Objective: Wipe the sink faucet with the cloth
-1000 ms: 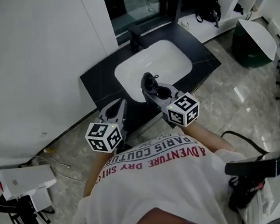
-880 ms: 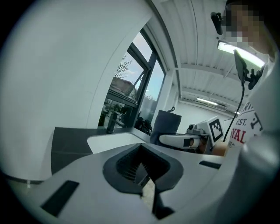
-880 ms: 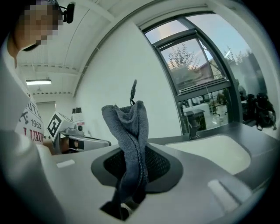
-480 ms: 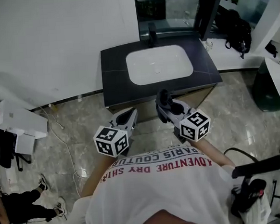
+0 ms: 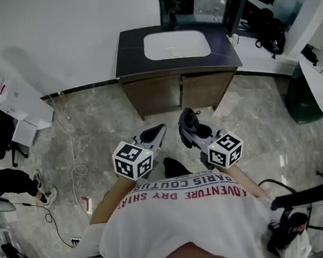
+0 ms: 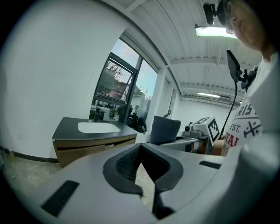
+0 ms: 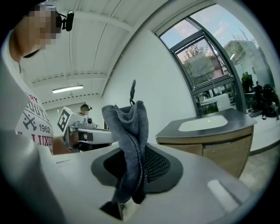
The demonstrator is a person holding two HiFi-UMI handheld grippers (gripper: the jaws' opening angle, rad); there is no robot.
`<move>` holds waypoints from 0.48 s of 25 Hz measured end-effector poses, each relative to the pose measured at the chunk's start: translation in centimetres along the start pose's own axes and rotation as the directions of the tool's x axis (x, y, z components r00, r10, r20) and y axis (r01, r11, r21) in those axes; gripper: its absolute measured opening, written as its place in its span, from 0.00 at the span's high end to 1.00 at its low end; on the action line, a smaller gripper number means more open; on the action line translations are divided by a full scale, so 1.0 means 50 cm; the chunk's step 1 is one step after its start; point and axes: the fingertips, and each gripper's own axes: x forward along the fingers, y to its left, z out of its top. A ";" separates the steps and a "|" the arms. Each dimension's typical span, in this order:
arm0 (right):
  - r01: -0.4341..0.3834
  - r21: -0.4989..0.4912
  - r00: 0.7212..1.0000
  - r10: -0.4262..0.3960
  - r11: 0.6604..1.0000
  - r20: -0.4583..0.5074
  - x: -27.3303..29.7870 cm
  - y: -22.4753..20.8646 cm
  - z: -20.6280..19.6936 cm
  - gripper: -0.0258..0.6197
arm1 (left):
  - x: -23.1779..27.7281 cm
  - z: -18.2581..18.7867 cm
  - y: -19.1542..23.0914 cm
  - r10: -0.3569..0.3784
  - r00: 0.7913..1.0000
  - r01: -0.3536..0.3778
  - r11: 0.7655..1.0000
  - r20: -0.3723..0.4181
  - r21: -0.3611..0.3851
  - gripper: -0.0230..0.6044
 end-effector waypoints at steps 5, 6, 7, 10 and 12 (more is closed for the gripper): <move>-0.031 -0.012 0.999 0.031 0.999 -0.037 -0.177 0.143 -0.024 0.84 | -0.109 -0.015 -0.196 0.003 1.000 -0.003 1.000 0.019 0.013 0.96; -0.044 -0.016 0.998 0.043 0.999 -0.036 -0.209 0.167 -0.018 0.84 | -0.126 -0.009 -0.236 0.002 1.000 -0.002 1.000 0.027 0.023 0.96; -0.055 -0.020 0.998 0.054 0.998 -0.032 -0.240 0.188 -0.011 0.84 | -0.140 -0.005 -0.275 -0.001 0.999 -0.001 0.999 0.032 0.037 0.96; -0.084 -0.032 0.996 0.084 0.996 -0.002 -0.337 0.234 0.008 0.84 | -0.164 0.002 -0.392 -0.016 0.999 0.013 0.996 0.038 0.084 0.96; -0.112 -0.035 0.993 0.113 0.993 0.021 -0.397 0.261 0.017 0.84 | -0.179 0.001 -0.466 -0.038 0.999 0.033 0.993 0.036 0.116 0.96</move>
